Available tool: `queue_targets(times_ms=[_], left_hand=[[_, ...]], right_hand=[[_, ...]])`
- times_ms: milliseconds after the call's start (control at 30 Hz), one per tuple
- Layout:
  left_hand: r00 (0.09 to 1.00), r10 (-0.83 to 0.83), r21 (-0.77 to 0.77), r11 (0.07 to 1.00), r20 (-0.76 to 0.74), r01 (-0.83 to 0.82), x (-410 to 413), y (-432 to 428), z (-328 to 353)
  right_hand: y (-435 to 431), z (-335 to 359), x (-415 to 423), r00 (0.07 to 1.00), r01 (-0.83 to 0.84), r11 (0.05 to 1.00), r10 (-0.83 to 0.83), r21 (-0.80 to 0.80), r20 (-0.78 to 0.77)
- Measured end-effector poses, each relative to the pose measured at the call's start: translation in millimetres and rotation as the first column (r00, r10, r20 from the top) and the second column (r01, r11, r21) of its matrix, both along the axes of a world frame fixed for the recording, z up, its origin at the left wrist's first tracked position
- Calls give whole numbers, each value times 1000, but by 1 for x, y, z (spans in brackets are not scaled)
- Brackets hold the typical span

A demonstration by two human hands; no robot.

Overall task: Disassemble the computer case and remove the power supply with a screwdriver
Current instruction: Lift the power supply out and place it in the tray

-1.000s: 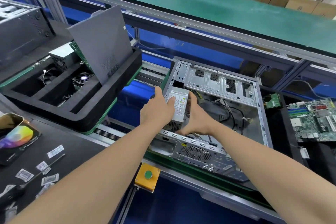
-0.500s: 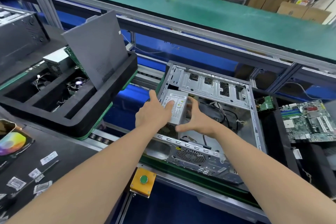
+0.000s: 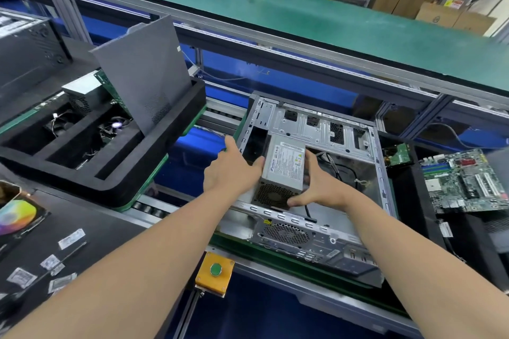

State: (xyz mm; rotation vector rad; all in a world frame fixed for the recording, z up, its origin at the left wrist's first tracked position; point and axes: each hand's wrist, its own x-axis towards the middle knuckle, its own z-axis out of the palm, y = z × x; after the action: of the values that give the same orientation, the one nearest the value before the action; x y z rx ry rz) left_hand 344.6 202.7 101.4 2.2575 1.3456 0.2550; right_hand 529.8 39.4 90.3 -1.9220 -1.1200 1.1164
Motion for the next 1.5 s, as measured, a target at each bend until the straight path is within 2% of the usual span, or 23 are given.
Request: queue_targets(times_ms=[200, 267, 333, 400, 467, 667, 733, 800, 933, 967, 1067, 1133, 1233, 1267, 1333, 1400, 1433, 1467, 1500], left_hand=[[999, -34, 18, 999, -32, 35, -1, -3, 3], [998, -41, 14, 999, -45, 42, -1, -5, 5], [997, -38, 11, 999, -65, 39, -1, -6, 7], [995, -38, 21, 999, -88, 40, -2, -7, 9], [994, -48, 36, 998, -100, 52, -2, -8, 9], [992, -72, 106, 991, -102, 83, -6, -9, 9], [992, -121, 123, 984, -46, 126, -6, -10, 9], [981, -176, 158, 974, 81, 162, -8, -13, 11], [932, -257, 339, 927, 254, 162, -14, -19, 17], [923, -255, 334, 930, 288, 153, -15, -20, 17], [904, -214, 193, 970, 370, 150, -17, -22, 20], [896, -235, 194, 966, 376, 172, -17, -22, 23], [848, -374, 208, 926, 375, 316, -13, -29, 23], [834, -384, 168, 923, 397, 346, -9, -33, 24], [857, -285, -6, 948, 430, 319, 6, -35, 23], [932, -72, -351, 914, 356, 205, 25, -36, 23], [947, 49, -561, 815, 316, 146, 34, -37, 22], [944, 153, -751, 648, 291, 126, 41, -41, 22], [929, 233, -872, 465, 289, 154, 46, -43, 21]], right_hand=[[-15, 19, 9, 997, -79, 994, 79, -76, -10], [-13, 32, 5, 996, -13, 993, 2, -121, -95], [-2, 48, -6, 983, 140, 976, -157, -167, -95], [17, 60, -19, 950, 311, 923, -298, -228, 91], [34, 63, -36, 898, 418, 878, -361, -235, 250], [57, 48, -63, 801, 540, 805, -402, -245, 444], [55, 45, -59, 776, 547, 809, -394, -214, 493], [50, 47, -55, 778, 528, 827, -379, -192, 501], [38, 57, -45, 818, 482, 863, -382, -150, 430], [35, 60, -43, 825, 484, 865, -401, -131, 399], [25, 71, -33, 845, 452, 886, -389, -103, 367], [19, 81, -24, 852, 382, 918, -306, -104, 424], [7, 100, -10, 830, 235, 958, -111, -162, 547], [1, 107, -5, 819, 196, 962, -55, -188, 571], [-14, 118, 6, 815, 160, 963, -5, -217, 579], [-30, 128, 15, 837, 158, 967, -23, -202, 547], [-38, 132, 19, 849, 156, 971, -37, -183, 528], [-46, 136, 21, 861, 150, 975, -48, -164, 506], [-52, 139, 23, 873, 142, 979, -55, -146, 484]])
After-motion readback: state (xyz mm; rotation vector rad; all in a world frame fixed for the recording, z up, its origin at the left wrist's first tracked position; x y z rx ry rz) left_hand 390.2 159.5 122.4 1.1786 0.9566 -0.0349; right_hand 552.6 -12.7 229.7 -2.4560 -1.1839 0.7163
